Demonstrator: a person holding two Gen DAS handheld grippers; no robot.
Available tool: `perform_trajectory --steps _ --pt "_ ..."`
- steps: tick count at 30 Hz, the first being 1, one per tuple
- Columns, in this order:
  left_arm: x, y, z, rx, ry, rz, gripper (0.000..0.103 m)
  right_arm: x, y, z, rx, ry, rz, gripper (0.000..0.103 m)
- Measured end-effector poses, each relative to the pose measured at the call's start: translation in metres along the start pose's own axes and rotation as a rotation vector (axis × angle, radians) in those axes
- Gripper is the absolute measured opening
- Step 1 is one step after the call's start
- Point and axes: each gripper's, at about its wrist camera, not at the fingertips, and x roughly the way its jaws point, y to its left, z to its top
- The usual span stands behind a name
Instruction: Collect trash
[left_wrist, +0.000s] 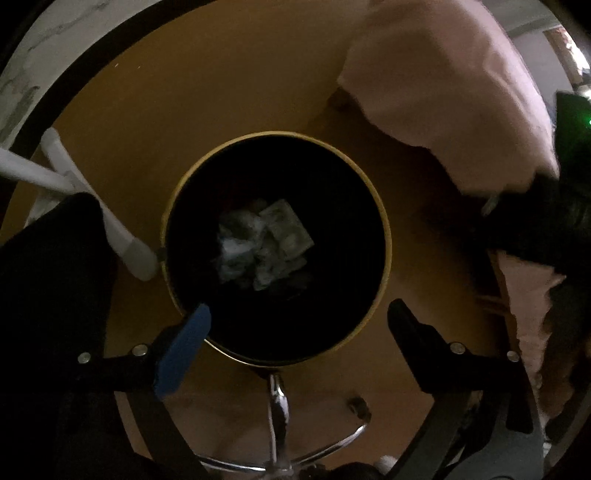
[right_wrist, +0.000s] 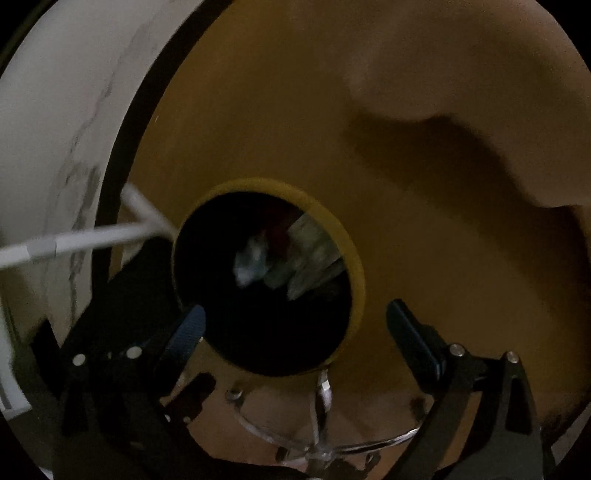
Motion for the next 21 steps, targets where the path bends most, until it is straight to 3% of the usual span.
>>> perform_trajectory --steps 1,5,7,9,12,15,17,21 --pt "-0.011 -0.011 -0.002 0.027 -0.023 -0.022 0.094 -0.022 -0.004 0.001 0.005 -0.054 -0.025 0.095" --pt "-0.079 -0.075 -0.016 0.200 -0.128 -0.090 0.094 -0.155 -0.015 -0.013 -0.004 -0.418 -0.161 0.096" --pt "-0.144 -0.110 -0.029 0.305 -0.270 -0.146 0.094 -0.214 -0.013 -0.030 -0.020 -0.608 -0.221 0.096" --pt "-0.206 -0.133 -0.042 0.382 -0.421 -0.142 0.094 -0.259 -0.003 -0.045 -0.025 -0.741 -0.297 0.096" --pt "-0.286 -0.136 -0.063 0.397 -0.654 -0.054 0.096 -0.302 0.031 -0.065 -0.073 -0.870 -0.242 0.096" --pt "-0.348 -0.104 -0.081 0.316 -0.823 0.084 0.096 -0.323 0.093 -0.087 -0.208 -0.981 -0.214 0.096" --pt "-0.380 -0.070 -0.092 0.231 -0.900 0.195 0.096 -0.327 0.140 -0.098 -0.298 -1.013 -0.165 0.096" --pt "-0.430 0.027 -0.122 -0.042 -0.992 0.446 0.096 -0.315 0.247 -0.126 -0.513 -1.022 -0.015 0.096"
